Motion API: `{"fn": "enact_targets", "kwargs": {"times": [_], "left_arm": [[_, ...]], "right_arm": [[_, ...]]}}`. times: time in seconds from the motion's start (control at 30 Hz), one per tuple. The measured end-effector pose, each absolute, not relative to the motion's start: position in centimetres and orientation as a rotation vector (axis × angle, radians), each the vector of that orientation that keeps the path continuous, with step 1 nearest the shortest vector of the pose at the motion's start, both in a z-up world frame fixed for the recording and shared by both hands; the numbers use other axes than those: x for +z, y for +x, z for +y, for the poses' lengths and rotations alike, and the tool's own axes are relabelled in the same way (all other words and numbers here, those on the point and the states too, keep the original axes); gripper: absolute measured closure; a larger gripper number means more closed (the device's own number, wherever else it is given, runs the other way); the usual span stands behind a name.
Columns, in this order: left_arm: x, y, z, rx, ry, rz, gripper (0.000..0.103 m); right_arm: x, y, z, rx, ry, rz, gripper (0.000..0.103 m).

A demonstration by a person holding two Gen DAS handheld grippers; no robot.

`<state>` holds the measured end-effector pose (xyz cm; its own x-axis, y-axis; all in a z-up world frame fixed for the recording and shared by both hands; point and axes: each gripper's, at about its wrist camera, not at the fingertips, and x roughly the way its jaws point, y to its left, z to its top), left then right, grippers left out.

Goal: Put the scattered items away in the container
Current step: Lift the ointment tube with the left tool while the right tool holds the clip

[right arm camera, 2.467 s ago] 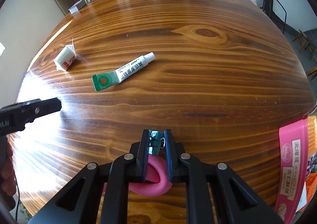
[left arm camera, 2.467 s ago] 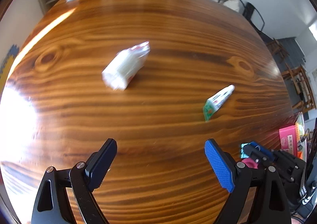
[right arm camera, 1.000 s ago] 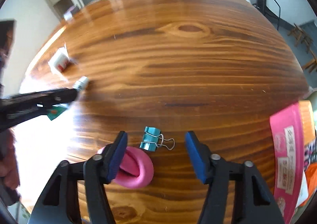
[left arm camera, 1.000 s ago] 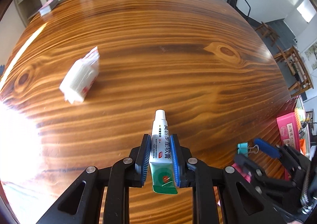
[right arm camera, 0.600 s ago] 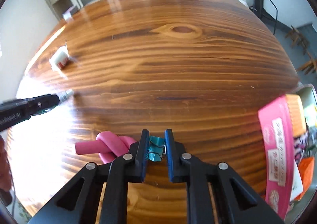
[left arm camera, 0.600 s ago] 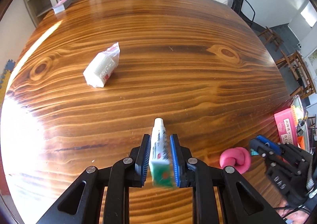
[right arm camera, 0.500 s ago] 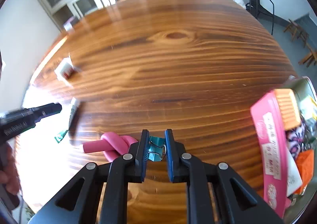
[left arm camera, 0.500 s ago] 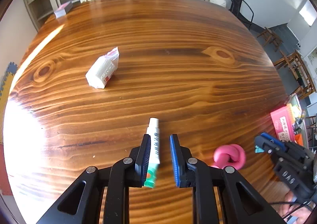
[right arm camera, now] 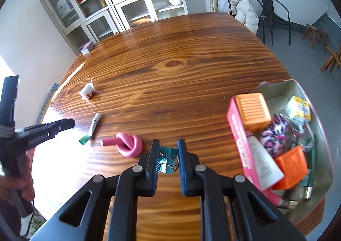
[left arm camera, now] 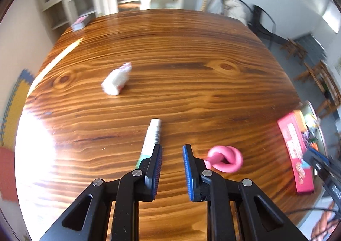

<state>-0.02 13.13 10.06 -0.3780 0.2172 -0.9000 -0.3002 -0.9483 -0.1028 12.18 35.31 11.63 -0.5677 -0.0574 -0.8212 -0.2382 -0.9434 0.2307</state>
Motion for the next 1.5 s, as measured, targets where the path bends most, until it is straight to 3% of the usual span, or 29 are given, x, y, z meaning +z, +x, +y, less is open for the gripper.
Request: {"fn": "enact_targets", "kwargs": {"times": [0.1, 0.47, 0.83, 1.2, 1.5], "left_arm": [[8.8, -1.1, 12.1, 2.392, -1.583, 0.077, 0.081], [2.4, -4.7, 15.1, 2.307, -1.652, 0.219, 0.081], [1.7, -4.6, 14.1, 2.294, -1.664, 0.173, 0.084], [8.2, -0.1, 15.2, 2.325, -1.537, 0.090, 0.085], [12.6, 4.5, 23.6, 2.206, -1.397, 0.136, 0.085]], "right_arm": [[11.7, 13.2, 35.7, 2.658, -1.409, 0.482, 0.085], [11.8, 14.9, 35.7, 2.611, -1.397, 0.483, 0.085], [12.1, 15.2, 36.1, 2.579, -1.375, 0.495, 0.085], [13.0, 15.9, 37.9, 2.630, -1.339, 0.511, 0.085], [13.4, 19.2, 42.7, 2.598, -1.279, 0.559, 0.085]]}}
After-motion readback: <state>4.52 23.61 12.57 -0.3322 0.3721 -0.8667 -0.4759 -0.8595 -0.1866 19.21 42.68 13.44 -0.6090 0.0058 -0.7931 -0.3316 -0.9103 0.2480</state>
